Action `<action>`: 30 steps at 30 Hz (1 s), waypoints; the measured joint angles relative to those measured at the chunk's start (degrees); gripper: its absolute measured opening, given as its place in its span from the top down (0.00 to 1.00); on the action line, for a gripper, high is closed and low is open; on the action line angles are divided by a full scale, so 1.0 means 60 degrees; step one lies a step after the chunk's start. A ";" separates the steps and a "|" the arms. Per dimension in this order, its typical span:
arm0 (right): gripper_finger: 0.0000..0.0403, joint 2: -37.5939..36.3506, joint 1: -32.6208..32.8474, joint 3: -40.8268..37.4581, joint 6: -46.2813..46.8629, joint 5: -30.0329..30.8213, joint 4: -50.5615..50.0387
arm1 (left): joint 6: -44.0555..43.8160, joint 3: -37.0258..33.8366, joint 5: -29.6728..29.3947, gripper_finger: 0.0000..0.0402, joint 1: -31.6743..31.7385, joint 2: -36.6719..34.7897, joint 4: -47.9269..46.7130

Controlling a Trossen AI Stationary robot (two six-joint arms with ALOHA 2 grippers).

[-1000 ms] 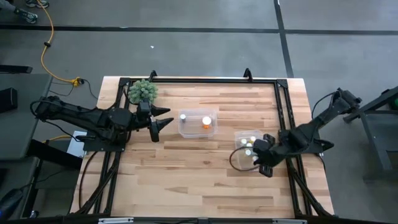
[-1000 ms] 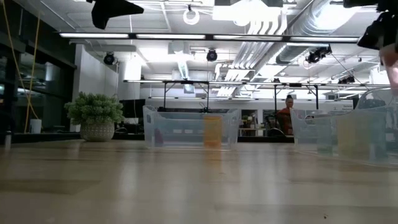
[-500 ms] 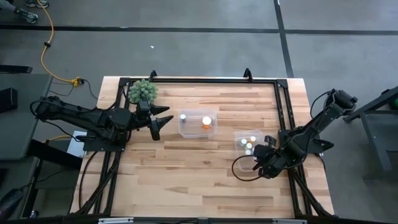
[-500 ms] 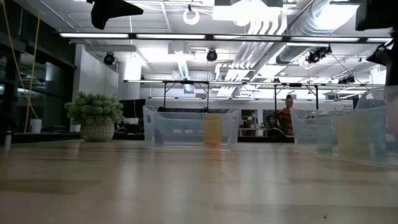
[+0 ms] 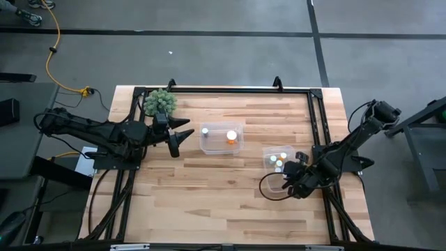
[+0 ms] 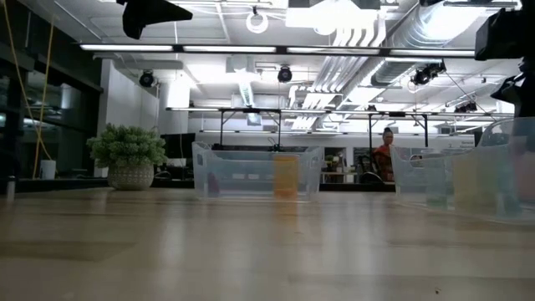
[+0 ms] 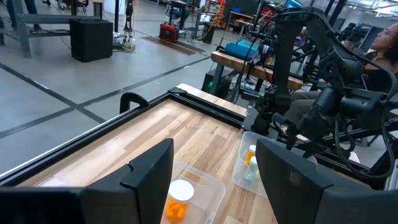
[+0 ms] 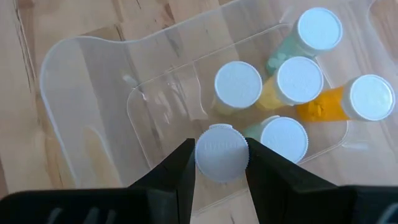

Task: Pick and place medicine bottles into bin by pill shape (circle, oval)
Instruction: Put the pink tablet bottle into the bottom transparent bin, then return to Home Position

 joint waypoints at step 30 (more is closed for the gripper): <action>0.46 -0.1104 -0.0922 0.1160 -0.0725 -0.1219 -0.0866 | 0.0087 0.0000 0.0084 0.46 0.0000 -0.0004 -0.0014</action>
